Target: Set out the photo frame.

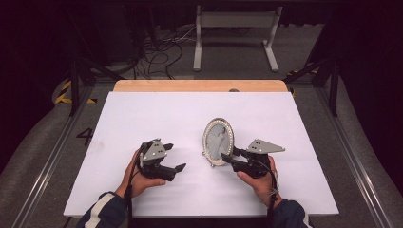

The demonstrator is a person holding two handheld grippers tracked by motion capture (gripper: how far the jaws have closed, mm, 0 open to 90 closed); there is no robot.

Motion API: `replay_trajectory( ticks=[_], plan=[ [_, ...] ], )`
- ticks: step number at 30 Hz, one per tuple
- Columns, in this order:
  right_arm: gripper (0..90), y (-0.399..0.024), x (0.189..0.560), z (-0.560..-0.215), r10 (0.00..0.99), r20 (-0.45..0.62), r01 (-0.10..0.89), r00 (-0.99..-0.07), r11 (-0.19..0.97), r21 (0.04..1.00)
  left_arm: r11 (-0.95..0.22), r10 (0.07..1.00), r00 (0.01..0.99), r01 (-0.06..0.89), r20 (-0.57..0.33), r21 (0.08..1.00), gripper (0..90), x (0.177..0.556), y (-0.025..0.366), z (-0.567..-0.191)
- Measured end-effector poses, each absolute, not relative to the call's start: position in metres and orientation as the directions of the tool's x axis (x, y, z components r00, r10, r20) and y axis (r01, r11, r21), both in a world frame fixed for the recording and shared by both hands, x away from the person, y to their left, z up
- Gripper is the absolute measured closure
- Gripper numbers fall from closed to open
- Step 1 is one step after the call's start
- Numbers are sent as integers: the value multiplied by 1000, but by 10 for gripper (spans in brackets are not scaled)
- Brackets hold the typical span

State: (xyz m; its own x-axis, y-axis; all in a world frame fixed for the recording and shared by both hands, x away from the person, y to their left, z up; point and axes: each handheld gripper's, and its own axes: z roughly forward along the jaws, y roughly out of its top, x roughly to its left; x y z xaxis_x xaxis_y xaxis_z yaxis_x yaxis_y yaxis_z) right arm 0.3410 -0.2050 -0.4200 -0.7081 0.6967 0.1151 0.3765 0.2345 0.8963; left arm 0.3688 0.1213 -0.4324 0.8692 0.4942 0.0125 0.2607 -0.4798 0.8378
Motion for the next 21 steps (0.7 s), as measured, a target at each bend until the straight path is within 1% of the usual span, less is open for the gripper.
replay_trajectory(
  ticks=[2, 3, 4, 6, 7, 10, 13, 16, 17, 20, 21],
  plan=[
    [631, -204, 338, -419, 704, 94, 370, -704, 252, 894, -483, 464, 886, 258, -5, 837, 181, 377, 110, -434],
    [644, -202, 336, -418, 706, 81, 367, -703, 263, 892, -483, 464, 886, 258, -5, 837, 182, 377, 110, -434],
    [671, -201, 334, -417, 713, 69, 367, -698, 273, 889, -482, 452, 892, 246, -2, 841, 186, 384, 101, -436],
    [708, -199, 331, -414, 715, 43, 354, -698, 292, 889, -484, 443, 896, 241, -2, 841, 190, 387, 96, -437],
    [710, -198, 330, -413, 719, 35, 351, -694, 296, 888, -497, 429, 903, 235, 1, 835, 189, 393, 87, -440],
    [714, -196, 330, -414, 721, 51, 360, -691, 282, 889, -493, 425, 905, 241, -10, 836, 183, 400, 81, -443],
    [684, -193, 336, -422, 721, 69, 381, -690, 280, 881, -490, 417, 908, 251, -28, 835, 187, 408, 71, -447],
    [698, -192, 337, -425, 719, 83, 389, -690, 271, 881, -505, 408, 913, 253, -31, 825, 183, 410, 66, -450],
    [705, -189, 337, -426, 719, 63, 380, -692, 289, 879, -492, 406, 913, 259, -45, 831, 183, 413, 64, -449],
    [716, -189, 336, -425, 719, 61, 377, -692, 287, 881, -491, 390, 919, 262, -59, 831, 170, 417, 61, -449],
    [722, -189, 336, -425, 720, 59, 377, -692, 290, 880, -486, 384, 920, 272, -77, 830, 166, 420, 60, -448]
  ],
)
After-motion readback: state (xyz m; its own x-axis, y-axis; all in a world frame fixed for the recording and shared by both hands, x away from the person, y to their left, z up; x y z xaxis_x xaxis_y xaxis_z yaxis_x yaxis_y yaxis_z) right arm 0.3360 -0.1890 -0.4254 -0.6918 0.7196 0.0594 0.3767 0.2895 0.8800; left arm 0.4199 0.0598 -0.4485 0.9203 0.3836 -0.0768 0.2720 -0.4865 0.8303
